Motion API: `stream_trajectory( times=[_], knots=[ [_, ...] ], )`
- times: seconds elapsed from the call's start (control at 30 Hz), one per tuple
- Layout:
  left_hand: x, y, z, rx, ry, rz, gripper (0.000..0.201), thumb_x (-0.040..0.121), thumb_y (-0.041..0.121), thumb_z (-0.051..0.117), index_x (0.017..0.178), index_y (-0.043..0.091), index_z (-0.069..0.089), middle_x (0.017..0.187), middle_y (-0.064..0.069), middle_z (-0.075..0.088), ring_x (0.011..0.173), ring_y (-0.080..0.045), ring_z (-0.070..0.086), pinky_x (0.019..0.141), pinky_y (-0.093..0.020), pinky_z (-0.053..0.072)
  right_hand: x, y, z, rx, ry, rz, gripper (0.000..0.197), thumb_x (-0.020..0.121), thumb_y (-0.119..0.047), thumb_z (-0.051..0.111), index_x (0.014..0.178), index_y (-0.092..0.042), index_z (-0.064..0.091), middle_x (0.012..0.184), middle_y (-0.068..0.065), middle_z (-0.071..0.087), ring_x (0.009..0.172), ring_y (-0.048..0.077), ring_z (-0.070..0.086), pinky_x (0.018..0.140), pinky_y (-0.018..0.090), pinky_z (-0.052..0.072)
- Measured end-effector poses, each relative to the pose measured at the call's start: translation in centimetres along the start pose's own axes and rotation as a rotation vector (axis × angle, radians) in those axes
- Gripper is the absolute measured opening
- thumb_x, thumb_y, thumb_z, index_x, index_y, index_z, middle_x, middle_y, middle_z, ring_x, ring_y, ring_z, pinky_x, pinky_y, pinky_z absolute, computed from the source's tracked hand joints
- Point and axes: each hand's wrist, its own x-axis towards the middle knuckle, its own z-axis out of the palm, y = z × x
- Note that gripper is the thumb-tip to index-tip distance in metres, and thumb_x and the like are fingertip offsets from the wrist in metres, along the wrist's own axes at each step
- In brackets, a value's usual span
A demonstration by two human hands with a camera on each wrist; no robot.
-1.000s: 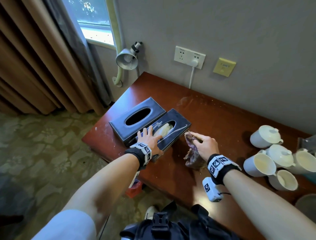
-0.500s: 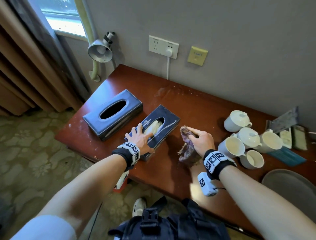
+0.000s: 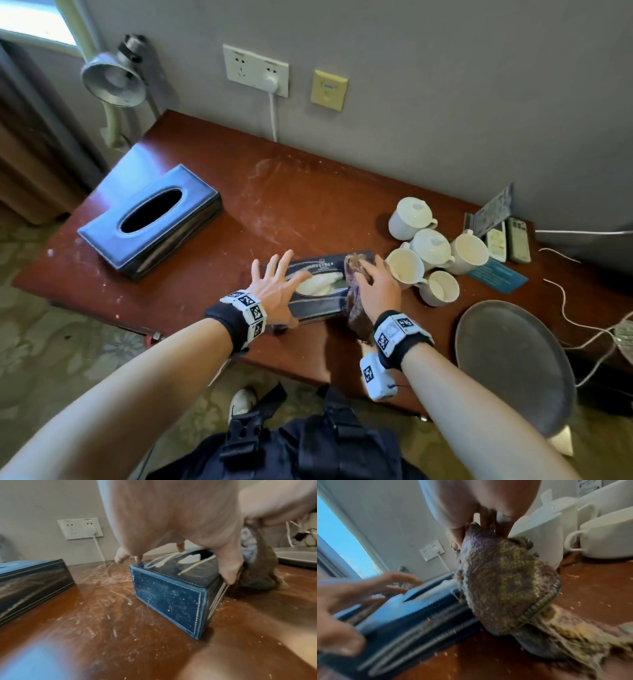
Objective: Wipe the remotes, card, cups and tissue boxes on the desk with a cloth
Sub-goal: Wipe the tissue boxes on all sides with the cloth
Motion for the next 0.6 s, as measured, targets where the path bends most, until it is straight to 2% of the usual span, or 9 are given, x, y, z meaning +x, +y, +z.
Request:
stream_trajectory(
  times=[0.07, 0.1, 0.2, 0.27, 0.37, 0.43, 0.6],
  knots=[
    [-0.5, -0.8, 0.1, -0.028, -0.006, -0.054, 0.124, 0.067, 0.065, 0.077, 0.156, 0.033, -0.003, 0.163, -0.013, -0.017, 0.151, -0.038, -0.008, 0.115, -0.067, 0.000, 0.0, 1.1, 1.5, -0.149, -0.077, -0.091, 0.042, 0.100, -0.033, 0.049, 0.142, -0.027, 0.050, 0.163, 0.005, 0.014, 0.150, 0.023, 0.005, 0.123, 0.037, 0.008],
    [-0.7, -1.3, 0.1, -0.035, -0.016, -0.070, 0.129, 0.065, 0.066, 0.078, 0.156, 0.031, -0.006, 0.163, -0.013, -0.014, 0.151, -0.036, -0.008, 0.116, -0.066, -0.002, -0.1, 1.7, 2.1, -0.238, -0.090, -0.149, 0.046, 0.100, -0.039, 0.046, 0.145, -0.030, 0.045, 0.164, 0.005, 0.009, 0.150, 0.023, 0.001, 0.123, 0.038, 0.003],
    [-0.9, -2.4, 0.4, -0.058, -0.031, -0.086, 0.134, 0.064, 0.069, 0.077, 0.157, 0.022, -0.008, 0.165, -0.010, -0.002, 0.152, -0.030, -0.006, 0.118, -0.062, -0.003, 0.0, 2.9, 2.9, -0.373, -0.052, -0.232, 0.050, 0.101, -0.047, 0.040, 0.149, -0.033, 0.038, 0.164, 0.006, 0.010, 0.150, 0.025, 0.001, 0.121, 0.039, -0.002],
    [-0.7, -2.7, 0.5, -0.065, -0.039, -0.082, 0.136, 0.064, 0.072, 0.075, 0.157, 0.017, -0.007, 0.165, -0.008, 0.002, 0.152, -0.028, -0.004, 0.119, -0.061, -0.005, 0.0, 3.1, 3.1, -0.393, -0.003, -0.248, 0.049, 0.102, -0.049, 0.036, 0.147, -0.031, 0.042, 0.162, 0.009, 0.019, 0.150, 0.027, 0.008, 0.122, 0.042, 0.004],
    [-0.3, -2.8, 0.5, -0.035, -0.044, -0.079, 0.137, 0.063, 0.077, 0.072, 0.158, 0.017, -0.007, 0.165, -0.006, 0.005, 0.153, -0.027, -0.004, 0.118, -0.060, -0.009, -0.2, 3.2, 3.9, -0.379, 0.117, -0.285, 0.053, 0.102, -0.045, 0.029, 0.137, -0.017, 0.057, 0.152, 0.015, 0.039, 0.144, 0.032, 0.026, 0.120, 0.045, 0.019],
    [-0.3, -2.9, 0.7, -0.034, -0.040, -0.077, 0.136, 0.063, 0.080, 0.069, 0.158, 0.019, -0.007, 0.165, -0.006, 0.005, 0.153, -0.027, -0.003, 0.118, -0.061, -0.009, -0.7, 3.5, 4.6, -0.334, 0.215, -0.294, 0.050, 0.102, -0.039, 0.033, 0.129, -0.010, 0.064, 0.145, 0.016, 0.049, 0.139, 0.033, 0.035, 0.117, 0.046, 0.027],
    [-0.6, -3.1, 0.9, -0.067, -0.030, -0.076, 0.134, 0.064, 0.081, 0.068, 0.157, 0.022, -0.008, 0.164, -0.006, 0.004, 0.152, -0.027, -0.001, 0.118, -0.060, -0.007, -3.3, 3.0, 6.5, -0.302, 0.330, -0.357, 0.038, 0.102, -0.027, 0.044, 0.124, -0.005, 0.065, 0.137, 0.016, 0.056, 0.135, 0.037, 0.041, 0.114, 0.050, 0.031]
  ],
)
